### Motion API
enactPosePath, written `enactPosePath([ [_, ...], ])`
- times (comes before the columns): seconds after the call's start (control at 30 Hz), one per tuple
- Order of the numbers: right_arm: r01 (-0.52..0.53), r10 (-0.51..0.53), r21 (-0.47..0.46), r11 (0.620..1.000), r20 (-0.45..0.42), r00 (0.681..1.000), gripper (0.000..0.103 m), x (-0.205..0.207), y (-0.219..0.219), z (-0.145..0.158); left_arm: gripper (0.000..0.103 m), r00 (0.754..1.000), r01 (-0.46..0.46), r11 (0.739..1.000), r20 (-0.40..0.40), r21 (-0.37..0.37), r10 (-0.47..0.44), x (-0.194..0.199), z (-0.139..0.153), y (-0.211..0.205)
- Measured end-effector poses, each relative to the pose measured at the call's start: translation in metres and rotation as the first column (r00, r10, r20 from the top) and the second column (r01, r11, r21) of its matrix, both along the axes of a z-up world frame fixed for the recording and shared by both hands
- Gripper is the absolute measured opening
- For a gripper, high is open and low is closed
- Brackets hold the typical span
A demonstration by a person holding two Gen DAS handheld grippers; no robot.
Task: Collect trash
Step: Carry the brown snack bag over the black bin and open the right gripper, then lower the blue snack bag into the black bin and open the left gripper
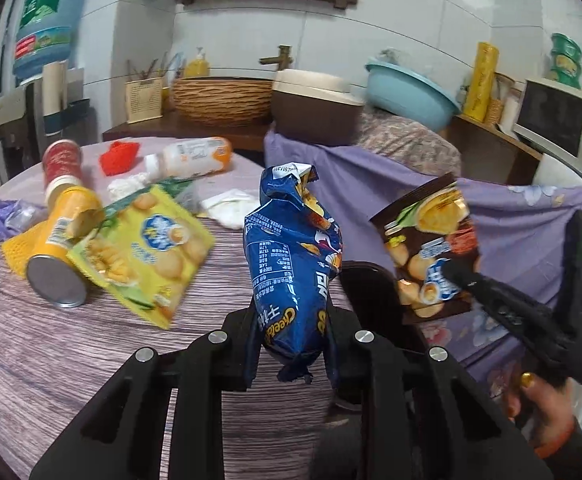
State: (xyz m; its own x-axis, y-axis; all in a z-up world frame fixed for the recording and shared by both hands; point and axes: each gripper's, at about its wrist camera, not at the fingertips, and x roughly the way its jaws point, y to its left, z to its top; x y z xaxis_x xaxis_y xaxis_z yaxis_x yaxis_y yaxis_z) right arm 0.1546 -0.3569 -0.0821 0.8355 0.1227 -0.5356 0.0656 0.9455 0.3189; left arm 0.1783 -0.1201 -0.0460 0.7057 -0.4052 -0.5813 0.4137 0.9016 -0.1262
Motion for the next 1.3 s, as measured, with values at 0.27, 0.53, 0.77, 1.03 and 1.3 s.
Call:
enactPosePath([
  [0.27, 0.063, -0.062, -0.003, 0.998, -0.188, 0.980, 0.003, 0.017, -0.017, -0.073, 0.025, 0.997, 0.078, 0.997, -0.024, -0.015, -0.079, 0.000, -0.014, -0.036],
  [0.53, 0.099, -0.087, 0.026, 0.995, -0.294, 0.952, 0.045, 0.025, -0.024, -0.113, 0.025, 0.992, 0.118, 0.993, -0.041, 0.015, -0.117, -0.003, -0.030, -0.056],
  [0.77, 0.147, -0.143, -0.002, 0.989, -0.242, 0.959, 0.064, 0.017, -0.036, -0.101, 0.025, 0.980, 0.191, 0.981, -0.066, 0.025, -0.189, -0.003, -0.043, -0.081],
  [1.03, 0.250, -0.255, -0.052, 0.967, -0.163, 0.953, 0.065, 0.009, -0.071, -0.066, 0.025, 0.955, 0.281, 0.955, -0.124, 0.099, -0.268, 0.002, -0.082, -0.128],
  [1.3, 0.308, -0.310, -0.036, 0.951, -0.127, 0.942, 0.065, -0.005, -0.096, -0.050, 0.049, 0.944, 0.318, 0.933, -0.152, 0.167, -0.294, 0.013, -0.110, -0.159],
])
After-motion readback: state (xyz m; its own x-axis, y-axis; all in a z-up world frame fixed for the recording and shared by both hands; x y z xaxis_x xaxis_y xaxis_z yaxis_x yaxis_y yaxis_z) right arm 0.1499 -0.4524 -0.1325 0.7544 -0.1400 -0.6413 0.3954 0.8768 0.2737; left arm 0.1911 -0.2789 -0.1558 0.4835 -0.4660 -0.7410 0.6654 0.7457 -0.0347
